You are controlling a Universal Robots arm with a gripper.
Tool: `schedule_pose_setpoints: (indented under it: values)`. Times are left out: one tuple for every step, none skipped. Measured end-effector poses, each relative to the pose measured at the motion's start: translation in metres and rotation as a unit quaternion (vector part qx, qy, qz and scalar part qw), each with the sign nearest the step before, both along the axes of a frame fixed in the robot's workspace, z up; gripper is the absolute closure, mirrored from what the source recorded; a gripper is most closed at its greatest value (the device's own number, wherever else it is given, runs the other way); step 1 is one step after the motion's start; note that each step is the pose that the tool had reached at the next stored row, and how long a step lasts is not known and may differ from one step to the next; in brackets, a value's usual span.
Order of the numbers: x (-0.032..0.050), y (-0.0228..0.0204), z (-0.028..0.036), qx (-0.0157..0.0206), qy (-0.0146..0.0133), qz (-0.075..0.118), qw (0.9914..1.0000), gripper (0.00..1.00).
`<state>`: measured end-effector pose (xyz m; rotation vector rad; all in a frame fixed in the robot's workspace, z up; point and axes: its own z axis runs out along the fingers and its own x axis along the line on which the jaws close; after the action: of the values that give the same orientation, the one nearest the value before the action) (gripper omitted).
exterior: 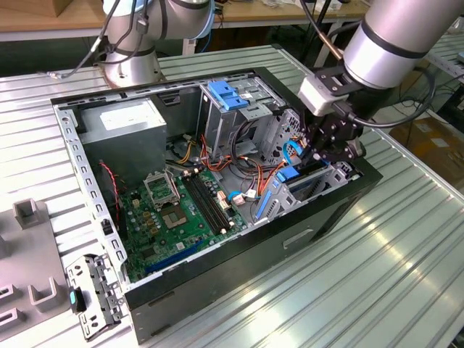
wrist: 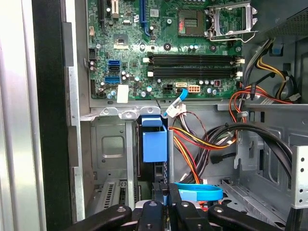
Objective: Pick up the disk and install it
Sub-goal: 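Insert the second disk wire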
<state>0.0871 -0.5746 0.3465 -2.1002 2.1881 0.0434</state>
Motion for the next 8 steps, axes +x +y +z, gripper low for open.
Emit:
schedule_pose_setpoints:
  values:
    - [0.0, 0.0, -0.0005, 0.0001, 0.0, 0.0, 1.0, 0.84]
    - [0.0, 0.0, -0.0013, 0.0001, 0.0, 0.0, 1.0, 0.84]
    - [0.0, 0.0, -0.0022, 0.0001, 0.0, 0.0, 1.0, 0.84]
    - [0.0, 0.0, -0.003, 0.0001, 0.0, 0.0, 1.0, 0.84]
    - [0.0, 0.0, -0.0053, -0.0002, 0.0001, 0.0, 1.0, 0.84]
    - [0.0, 0.0, -0.0078, -0.0001, 0.0001, 0.0, 1.0, 0.84]
    - [0.0, 0.0, -0.0082, 0.0001, 0.0, 0.0, 1.0, 0.84]
    - [0.0, 0.0, -0.0083, 0.0001, 0.0, 0.0, 1.0, 0.84]
